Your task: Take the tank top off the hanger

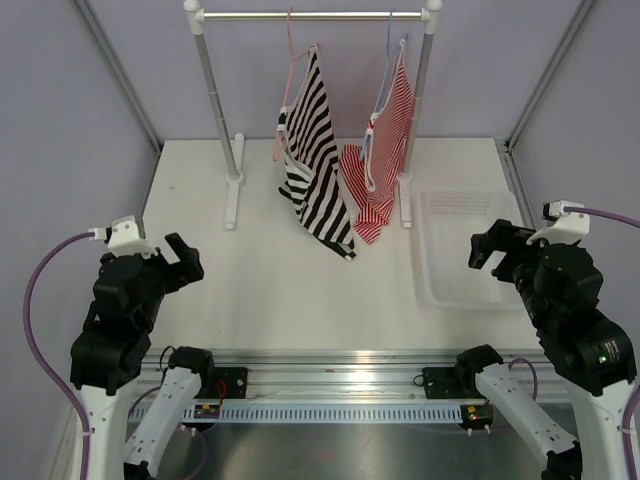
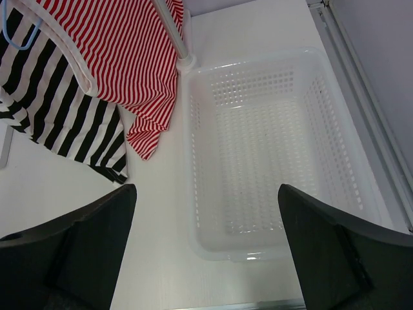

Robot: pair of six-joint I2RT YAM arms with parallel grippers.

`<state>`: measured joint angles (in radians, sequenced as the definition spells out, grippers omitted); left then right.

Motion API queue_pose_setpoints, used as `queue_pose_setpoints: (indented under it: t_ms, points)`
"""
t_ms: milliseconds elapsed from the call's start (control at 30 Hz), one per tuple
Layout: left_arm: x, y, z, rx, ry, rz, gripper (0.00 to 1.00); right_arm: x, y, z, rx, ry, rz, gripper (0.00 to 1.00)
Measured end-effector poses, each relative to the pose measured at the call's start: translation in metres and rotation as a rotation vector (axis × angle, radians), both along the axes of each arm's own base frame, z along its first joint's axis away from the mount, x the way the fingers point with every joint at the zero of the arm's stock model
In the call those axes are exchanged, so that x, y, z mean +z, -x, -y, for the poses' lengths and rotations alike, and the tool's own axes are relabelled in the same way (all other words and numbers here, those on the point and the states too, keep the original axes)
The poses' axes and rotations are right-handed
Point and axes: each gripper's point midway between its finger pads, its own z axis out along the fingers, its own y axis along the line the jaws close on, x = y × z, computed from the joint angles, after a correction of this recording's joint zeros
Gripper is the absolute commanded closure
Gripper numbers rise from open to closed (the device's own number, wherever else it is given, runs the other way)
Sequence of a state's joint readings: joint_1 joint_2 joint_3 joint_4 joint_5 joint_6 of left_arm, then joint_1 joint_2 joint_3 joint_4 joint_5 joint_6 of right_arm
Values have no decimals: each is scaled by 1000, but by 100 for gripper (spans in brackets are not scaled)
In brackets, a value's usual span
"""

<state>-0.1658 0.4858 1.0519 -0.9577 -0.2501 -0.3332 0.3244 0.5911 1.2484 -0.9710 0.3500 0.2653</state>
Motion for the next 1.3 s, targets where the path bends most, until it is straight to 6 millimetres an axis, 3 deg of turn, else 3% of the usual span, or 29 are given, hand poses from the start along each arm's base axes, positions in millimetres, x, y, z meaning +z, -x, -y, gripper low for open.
queue_pose_setpoints:
  t_ms: [367,533,667,800,1100,1233,1300]
  points:
    - [3,-3,1,-4,5,15,1,-2,-7,-8,30,-9,-5,0]
    - [10,-20,11,-36,23,-1,1,-6,-10,-20,82,-31,-12,0]
    - [33,-53,33,-115,66,13,1,-6,-10,-27,115,-55,-17,1]
    - [72,-94,61,-231,116,79,1,-7,-9,-34,142,-80,-14,1]
    - [168,-211,128,-423,70,253,1,-24,-5,-51,221,-135,-38,1]
    - [183,-256,160,-472,27,289,2,-32,-1,-57,255,-154,-51,1]
    - [175,-275,173,-486,8,273,6,-32,1,-60,271,-164,-53,1]
